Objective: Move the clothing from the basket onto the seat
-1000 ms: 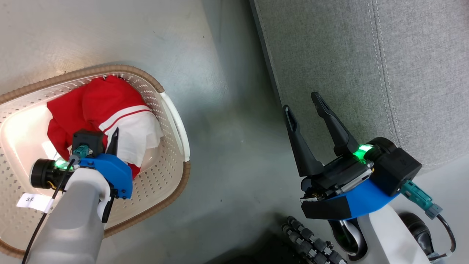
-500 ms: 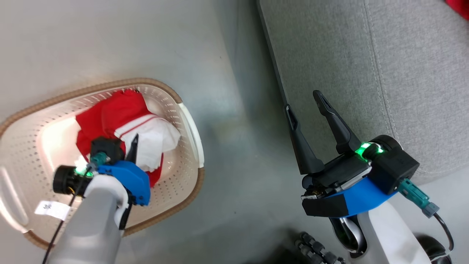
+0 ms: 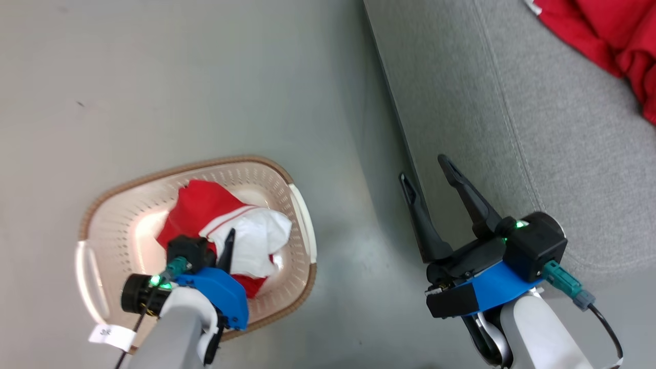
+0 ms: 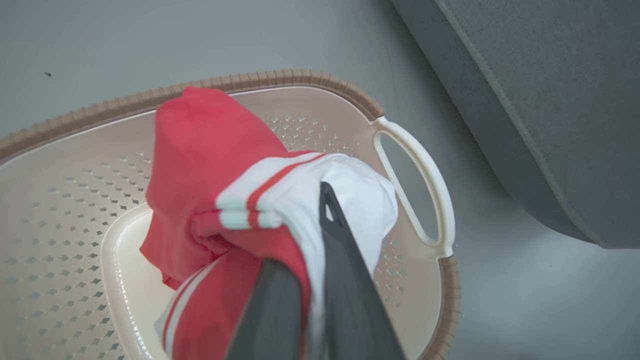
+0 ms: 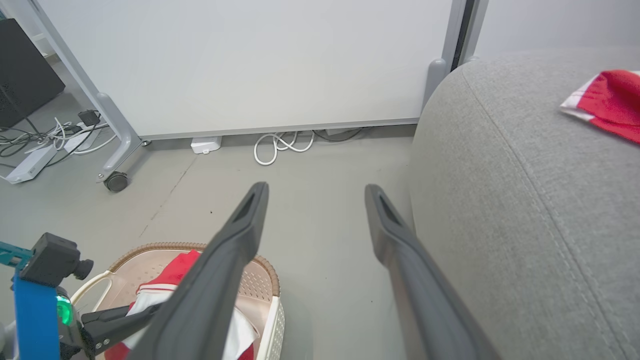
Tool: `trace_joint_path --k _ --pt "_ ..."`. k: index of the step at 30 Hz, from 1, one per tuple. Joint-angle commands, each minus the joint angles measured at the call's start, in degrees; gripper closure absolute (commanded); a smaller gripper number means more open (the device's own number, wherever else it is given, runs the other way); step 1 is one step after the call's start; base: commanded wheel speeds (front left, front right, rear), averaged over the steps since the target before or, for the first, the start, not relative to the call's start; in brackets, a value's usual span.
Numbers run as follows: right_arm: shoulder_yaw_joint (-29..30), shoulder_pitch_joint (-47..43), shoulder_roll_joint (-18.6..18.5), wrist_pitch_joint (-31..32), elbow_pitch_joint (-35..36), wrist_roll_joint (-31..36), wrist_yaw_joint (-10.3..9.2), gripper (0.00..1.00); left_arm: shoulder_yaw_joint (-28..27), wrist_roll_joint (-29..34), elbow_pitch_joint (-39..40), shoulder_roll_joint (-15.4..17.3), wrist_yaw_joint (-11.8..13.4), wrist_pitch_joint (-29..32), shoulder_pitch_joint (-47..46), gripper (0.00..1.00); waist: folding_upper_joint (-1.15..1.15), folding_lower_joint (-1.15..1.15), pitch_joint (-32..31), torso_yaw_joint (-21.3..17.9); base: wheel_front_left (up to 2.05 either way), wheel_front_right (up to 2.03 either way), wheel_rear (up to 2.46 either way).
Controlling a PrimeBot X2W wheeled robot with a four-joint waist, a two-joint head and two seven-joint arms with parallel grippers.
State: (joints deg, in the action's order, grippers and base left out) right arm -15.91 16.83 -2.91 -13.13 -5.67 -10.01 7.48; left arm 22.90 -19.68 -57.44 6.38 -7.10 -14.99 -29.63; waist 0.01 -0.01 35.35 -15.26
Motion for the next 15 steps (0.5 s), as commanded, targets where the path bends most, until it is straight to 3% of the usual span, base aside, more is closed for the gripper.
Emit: trace_joint_path --k 1,15 --pt "0.46 -0.86 0.02 0.54 -0.13 0.38 0.03 0.00 0.19 -0.12 0.79 -0.47 -0.27 -0.28 0.94 1.00 -0.01 0.01 -4.40 2.63 0.00 0.00 0.00" --pt "2.31 -6.54 0.01 4.93 0.49 1.98 0.03 0.00 5.00 -2.07 5.66 -2.75 -0.38 -0.29 7.36 1.00 -0.01 0.01 -16.89 9.02 0.00 0.00 0.00"
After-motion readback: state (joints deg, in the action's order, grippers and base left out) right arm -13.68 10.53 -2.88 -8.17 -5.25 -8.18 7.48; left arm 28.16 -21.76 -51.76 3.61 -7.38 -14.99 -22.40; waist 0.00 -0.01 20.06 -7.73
